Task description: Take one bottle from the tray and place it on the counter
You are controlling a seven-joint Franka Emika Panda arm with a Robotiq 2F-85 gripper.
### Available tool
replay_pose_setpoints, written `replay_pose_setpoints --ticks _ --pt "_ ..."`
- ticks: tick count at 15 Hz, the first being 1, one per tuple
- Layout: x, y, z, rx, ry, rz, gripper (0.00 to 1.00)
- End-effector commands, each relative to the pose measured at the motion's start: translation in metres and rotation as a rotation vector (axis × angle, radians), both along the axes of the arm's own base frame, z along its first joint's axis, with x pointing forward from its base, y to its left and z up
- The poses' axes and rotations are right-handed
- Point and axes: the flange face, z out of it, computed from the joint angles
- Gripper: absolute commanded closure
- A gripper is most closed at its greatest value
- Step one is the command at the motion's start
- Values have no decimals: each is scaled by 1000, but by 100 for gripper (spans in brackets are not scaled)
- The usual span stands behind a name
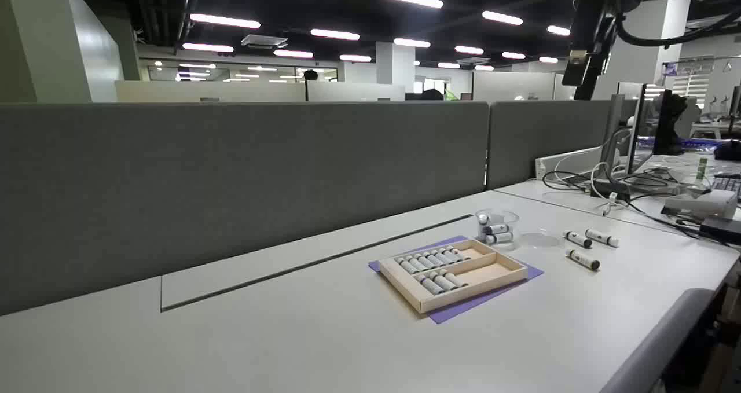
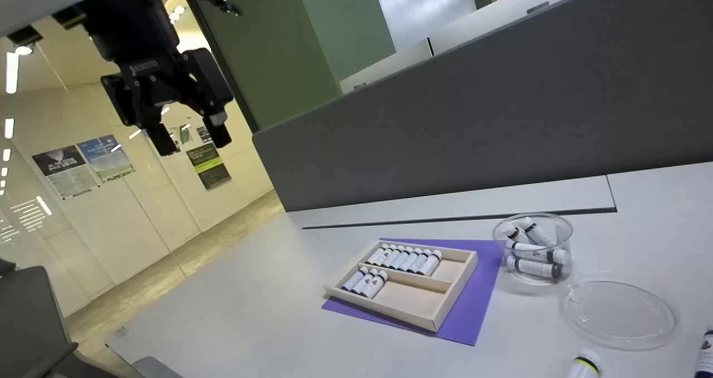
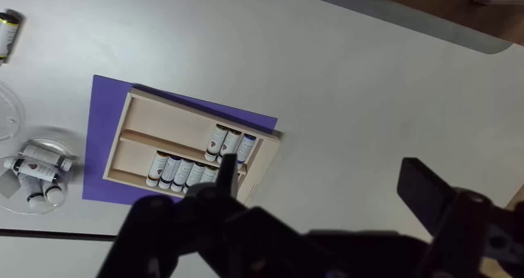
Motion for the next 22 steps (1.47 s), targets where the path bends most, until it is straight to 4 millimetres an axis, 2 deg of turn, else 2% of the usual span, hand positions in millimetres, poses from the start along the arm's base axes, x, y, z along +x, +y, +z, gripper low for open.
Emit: replay_pose_setpoints --ticks 1,14,19,22 --pt "0 0 1 0 1 0 0" --pt "0 0 1 0 1 1 0" --pt "50 -33 -30 -27 -54 -84 0" --pt "85 -56 -64 -54 -111 -133 0"
